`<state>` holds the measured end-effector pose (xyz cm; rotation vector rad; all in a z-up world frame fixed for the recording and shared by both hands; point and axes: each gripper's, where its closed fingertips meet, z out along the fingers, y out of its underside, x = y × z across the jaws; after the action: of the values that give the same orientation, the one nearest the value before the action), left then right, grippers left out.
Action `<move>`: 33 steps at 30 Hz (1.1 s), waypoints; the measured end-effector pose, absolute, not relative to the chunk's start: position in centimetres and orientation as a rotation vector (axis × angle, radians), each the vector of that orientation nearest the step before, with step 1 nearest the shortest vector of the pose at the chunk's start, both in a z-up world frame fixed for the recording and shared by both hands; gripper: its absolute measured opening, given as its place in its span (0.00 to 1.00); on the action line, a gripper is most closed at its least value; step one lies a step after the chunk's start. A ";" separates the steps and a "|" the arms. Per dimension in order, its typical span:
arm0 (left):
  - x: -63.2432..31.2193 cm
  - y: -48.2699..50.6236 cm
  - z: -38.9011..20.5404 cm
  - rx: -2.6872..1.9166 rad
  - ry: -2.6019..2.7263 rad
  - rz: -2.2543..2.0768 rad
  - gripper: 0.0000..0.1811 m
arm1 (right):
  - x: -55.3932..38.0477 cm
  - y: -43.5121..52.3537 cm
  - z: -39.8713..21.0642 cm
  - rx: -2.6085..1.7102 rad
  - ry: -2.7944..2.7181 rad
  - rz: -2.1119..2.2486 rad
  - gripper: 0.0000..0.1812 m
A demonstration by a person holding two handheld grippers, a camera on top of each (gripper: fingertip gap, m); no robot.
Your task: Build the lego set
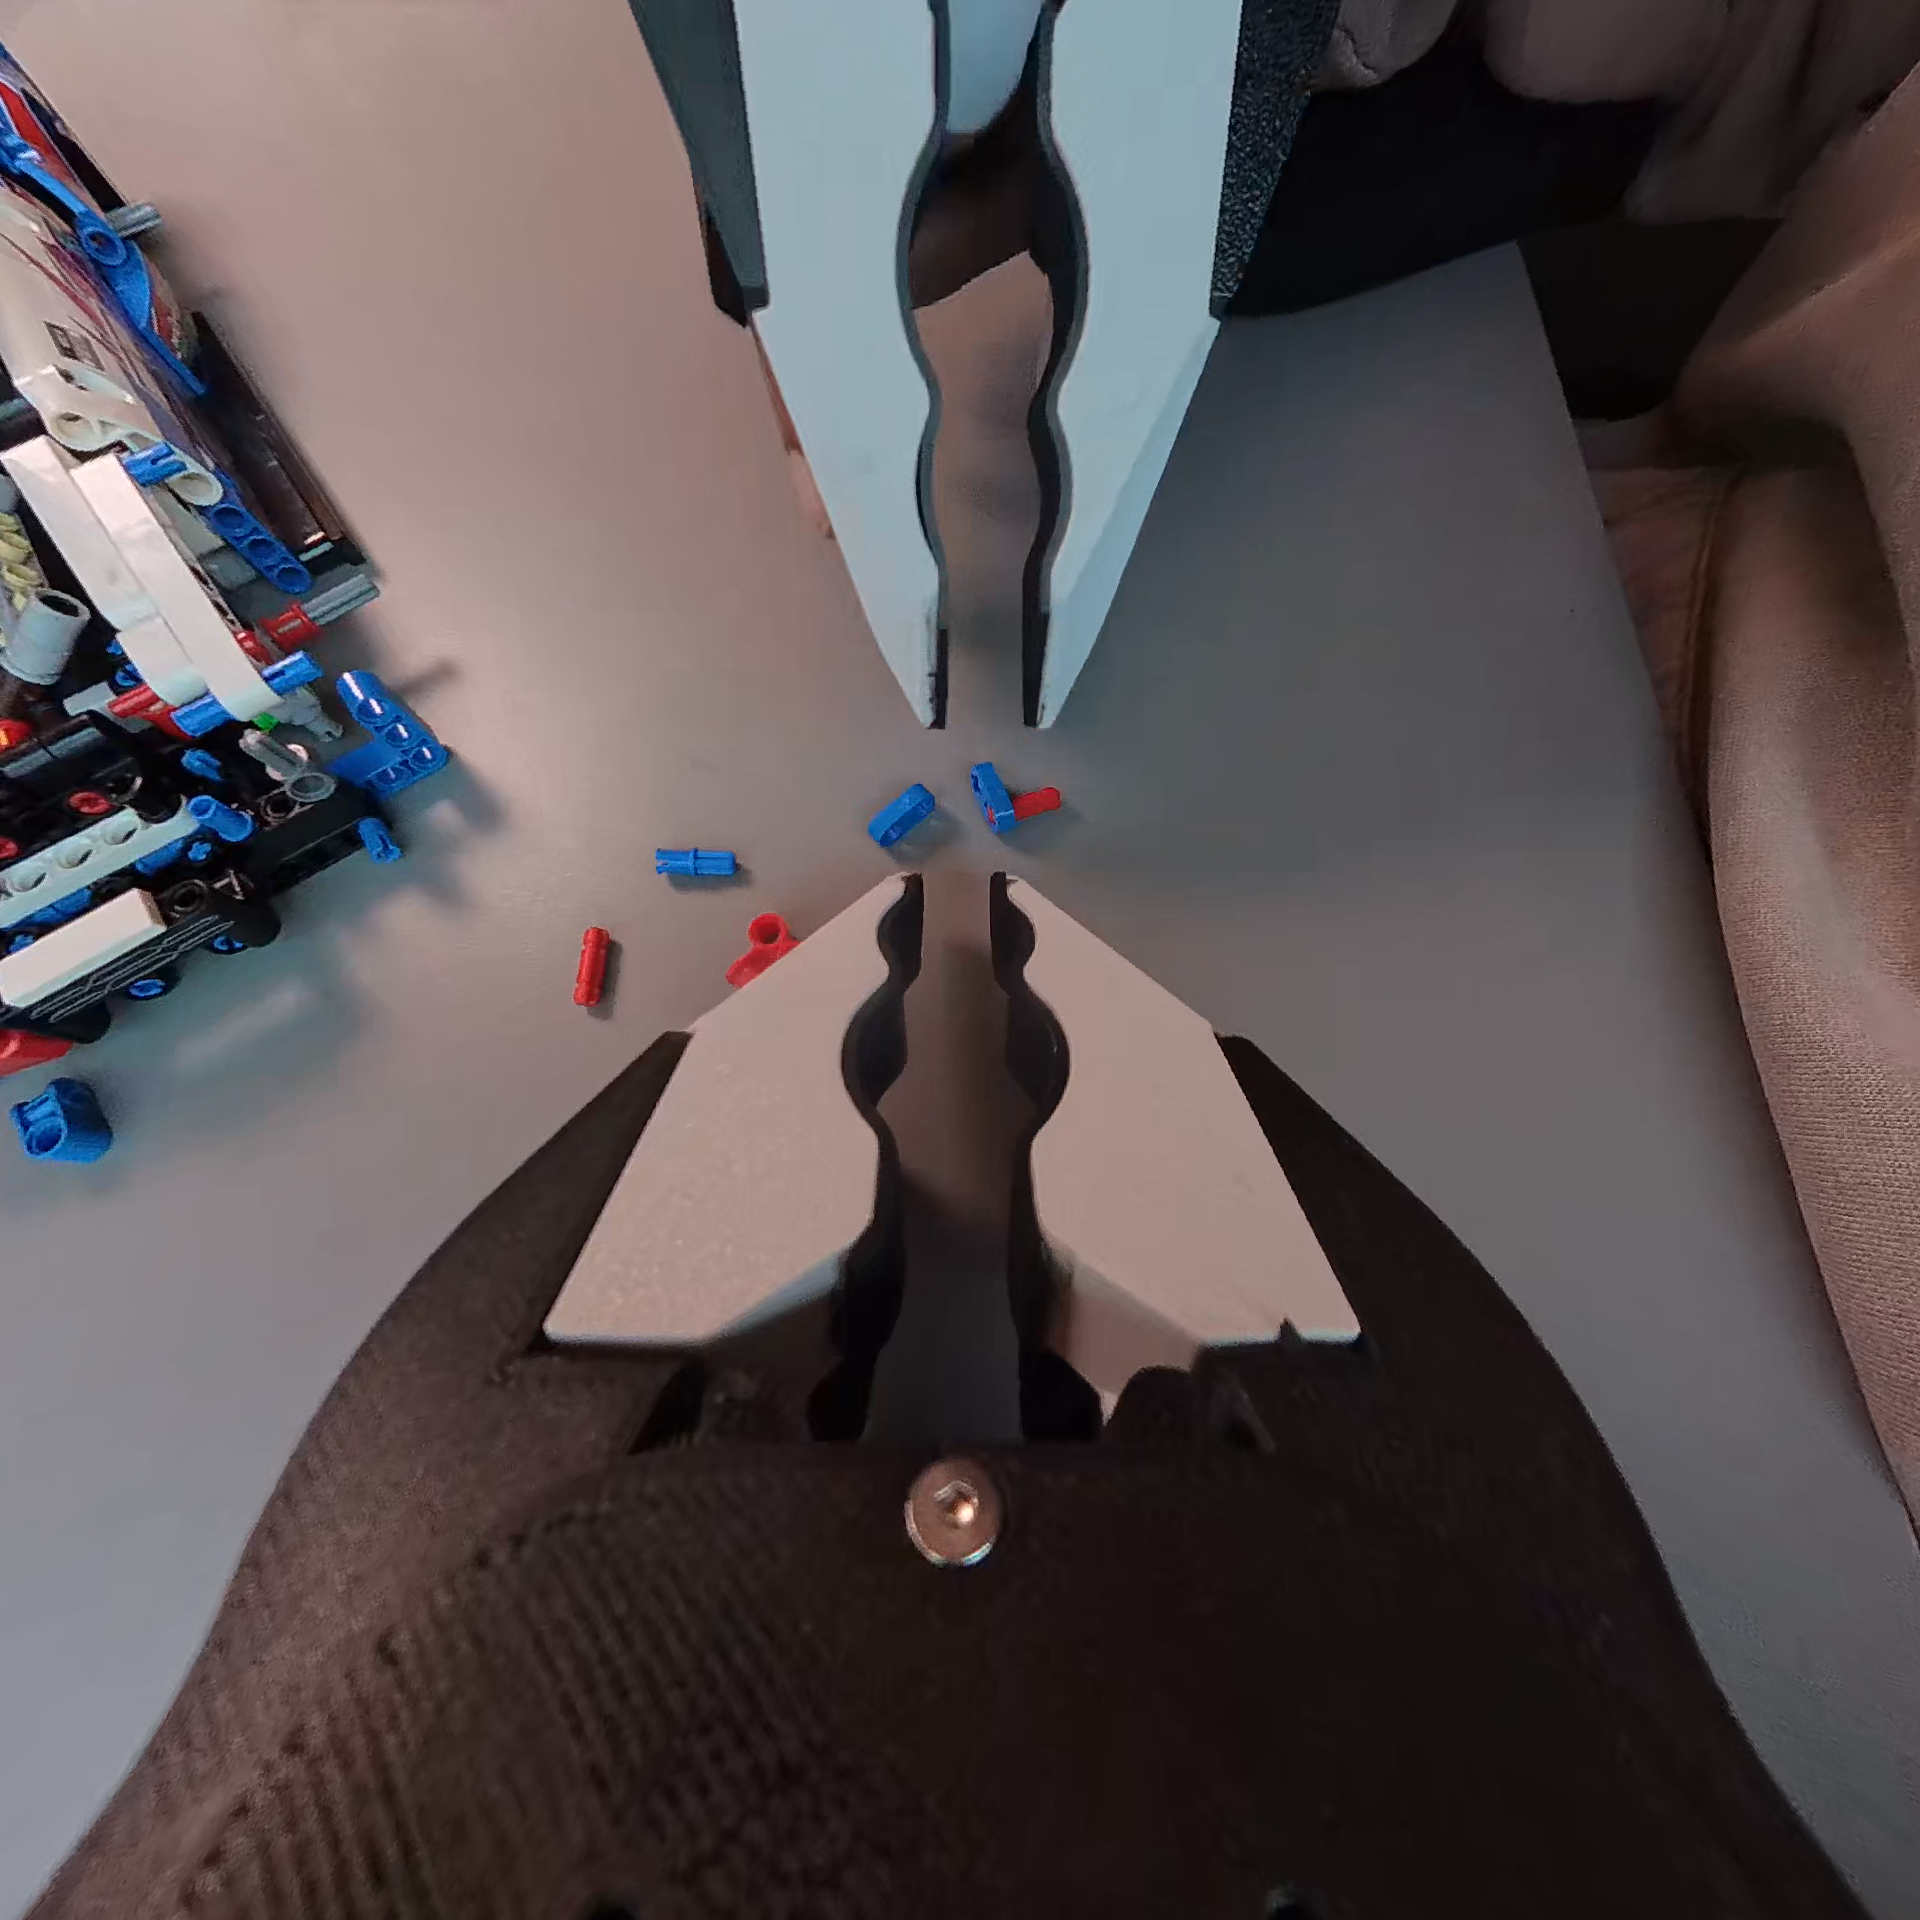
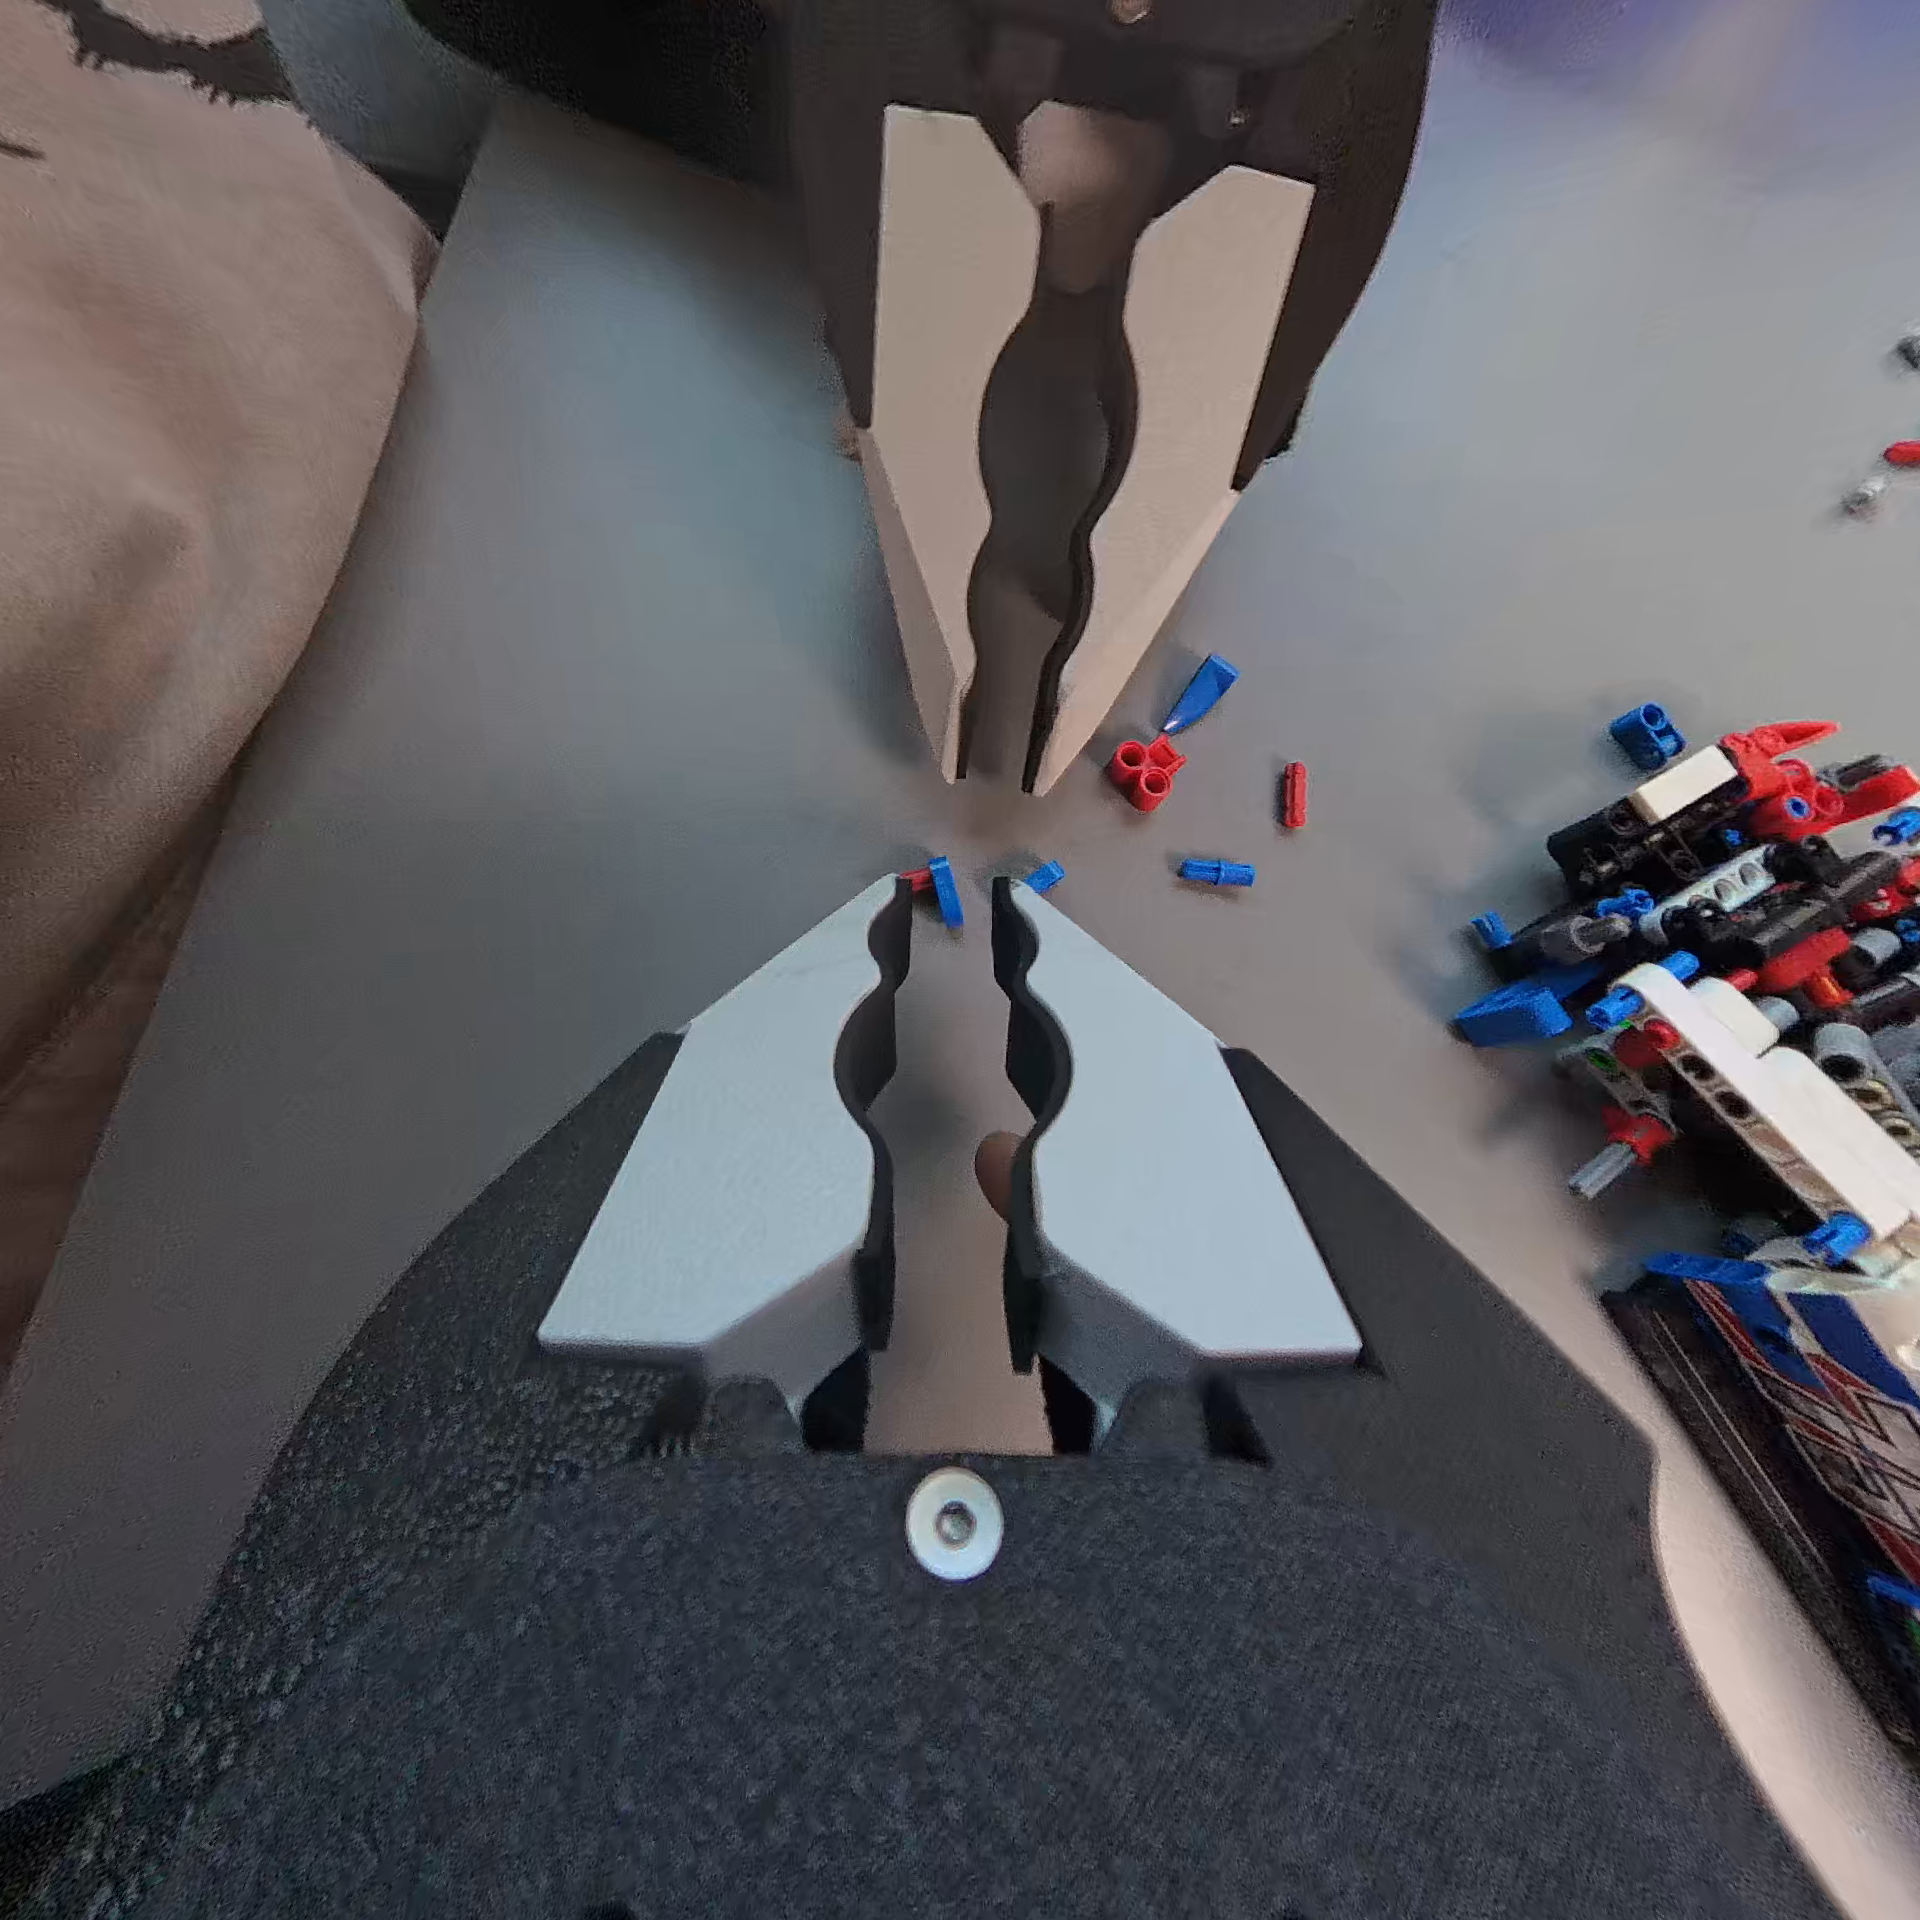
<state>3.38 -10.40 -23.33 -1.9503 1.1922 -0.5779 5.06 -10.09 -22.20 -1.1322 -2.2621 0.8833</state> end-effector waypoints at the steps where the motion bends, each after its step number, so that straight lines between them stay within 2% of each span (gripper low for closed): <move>1: 3.4 -10.4 -23.3 -1.949 1.192 -0.579 0.06 | 5.2 -10.1 -22.6 -1.100 -2.284 0.843 0.07; 4: 3.6 -10.5 -23.1 -1.927 1.199 -0.590 0.06 | 4.9 -9.9 -24.0 -1.086 -2.321 0.734 0.07; 6: 3.9 -10.8 -22.8 -1.891 1.225 -0.595 0.06 | 4.6 -10.1 -23.8 -1.079 -2.324 0.742 0.01; 8: 4.2 -11.1 -22.6 -1.848 1.255 -0.582 0.07 | 4.4 -9.9 -23.9 -1.152 -2.326 0.757 0.01; 14: 4.5 -10.9 -22.7 -1.743 1.337 -0.425 0.10 | 4.4 -10.3 -23.3 -1.678 -2.224 1.216 0.00; 19: 4.9 -10.6 -22.3 -1.675 1.351 -0.348 0.06 | 4.3 -10.5 -22.8 -1.866 -2.118 1.472 0.00; 27: 5.2 -11.1 -22.6 -1.748 1.328 -0.468 0.00 | 4.1 -10.6 -22.5 -1.828 -2.103 1.502 0.03; 33: 5.0 -11.1 -22.9 -1.884 1.250 -0.599 0.00 | 5.0 -10.5 -22.5 -1.374 -2.271 1.188 0.09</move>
<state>4.98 -11.14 -22.95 -1.8841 1.2502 -0.5986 4.95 -10.55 -22.46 -1.3743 -2.2706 1.1884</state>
